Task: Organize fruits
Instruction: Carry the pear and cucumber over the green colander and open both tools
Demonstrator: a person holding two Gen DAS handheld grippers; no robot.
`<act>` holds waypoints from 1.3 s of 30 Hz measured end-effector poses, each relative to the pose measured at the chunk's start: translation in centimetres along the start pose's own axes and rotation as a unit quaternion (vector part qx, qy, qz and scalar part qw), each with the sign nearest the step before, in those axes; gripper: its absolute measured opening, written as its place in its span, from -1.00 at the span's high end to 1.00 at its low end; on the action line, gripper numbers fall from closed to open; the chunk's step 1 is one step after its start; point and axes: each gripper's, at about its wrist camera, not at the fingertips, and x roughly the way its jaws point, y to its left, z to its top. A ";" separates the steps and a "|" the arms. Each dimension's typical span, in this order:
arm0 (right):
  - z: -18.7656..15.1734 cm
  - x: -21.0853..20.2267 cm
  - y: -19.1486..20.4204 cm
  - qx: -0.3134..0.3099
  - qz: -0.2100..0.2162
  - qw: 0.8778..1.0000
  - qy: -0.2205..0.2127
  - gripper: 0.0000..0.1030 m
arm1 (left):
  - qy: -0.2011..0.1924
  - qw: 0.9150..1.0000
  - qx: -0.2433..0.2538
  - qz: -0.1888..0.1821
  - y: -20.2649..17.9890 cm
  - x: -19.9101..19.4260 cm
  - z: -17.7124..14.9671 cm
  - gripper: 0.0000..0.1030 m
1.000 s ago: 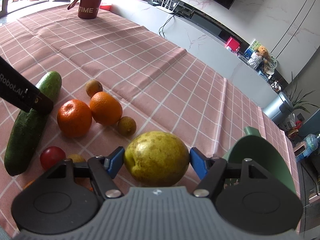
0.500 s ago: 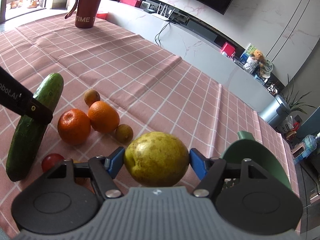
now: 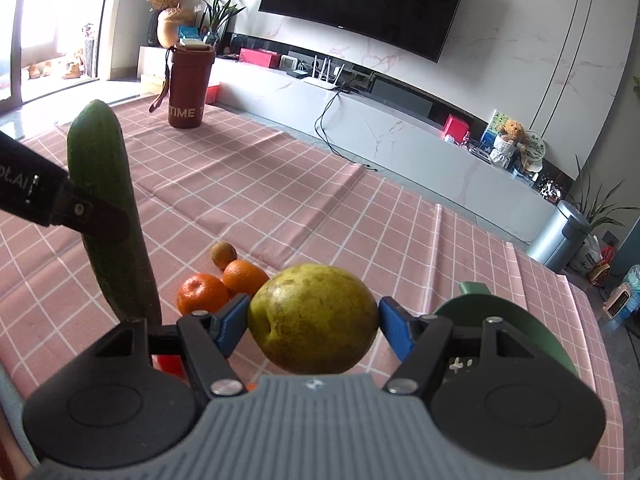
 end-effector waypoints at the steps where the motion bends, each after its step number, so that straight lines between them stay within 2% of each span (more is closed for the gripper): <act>1: 0.1 -0.6 -0.1 0.003 0.001 1.000 -0.005 -0.29 | -0.007 1.000 0.005 -0.001 -0.4 -0.6 0.2 0.23; 7: 0.3 -4.2 -2.5 0.041 0.004 0.999 -0.024 -0.29 | -0.048 0.997 0.042 -0.041 -4.4 -3.7 1.6 0.23; 11: -0.1 -5.8 -5.5 0.061 -0.004 0.998 -0.013 -0.29 | -0.039 0.993 0.089 -0.063 -8.7 -3.2 2.6 0.23; 14: -0.4 -6.4 -8.0 0.066 -0.007 0.998 0.009 -0.29 | -0.035 0.989 0.107 -0.096 -11.7 -2.2 3.2 0.23; 17: -0.8 -6.7 -10.4 0.061 -0.013 0.998 0.027 -0.29 | -0.010 0.985 0.104 -0.139 -14.3 -0.1 3.8 0.23; 20: -1.5 -6.5 -12.5 0.048 -0.024 0.997 0.048 -0.30 | 0.013 0.981 0.115 -0.153 -16.8 2.3 3.5 0.23; 27: -4.3 -4.0 -15.2 -0.015 -0.022 0.994 0.102 -0.30 | 0.088 0.974 0.138 -0.159 -19.2 7.3 2.2 0.23; 33: -5.9 -1.7 -15.8 -0.063 0.018 0.990 0.126 -0.30 | 0.127 0.963 0.184 -0.149 -20.5 9.5 1.4 0.23; 39: -5.6 0.9 -16.4 -0.089 0.054 0.980 0.168 -0.30 | 0.172 0.960 0.168 -0.143 -20.2 12.3 1.1 0.23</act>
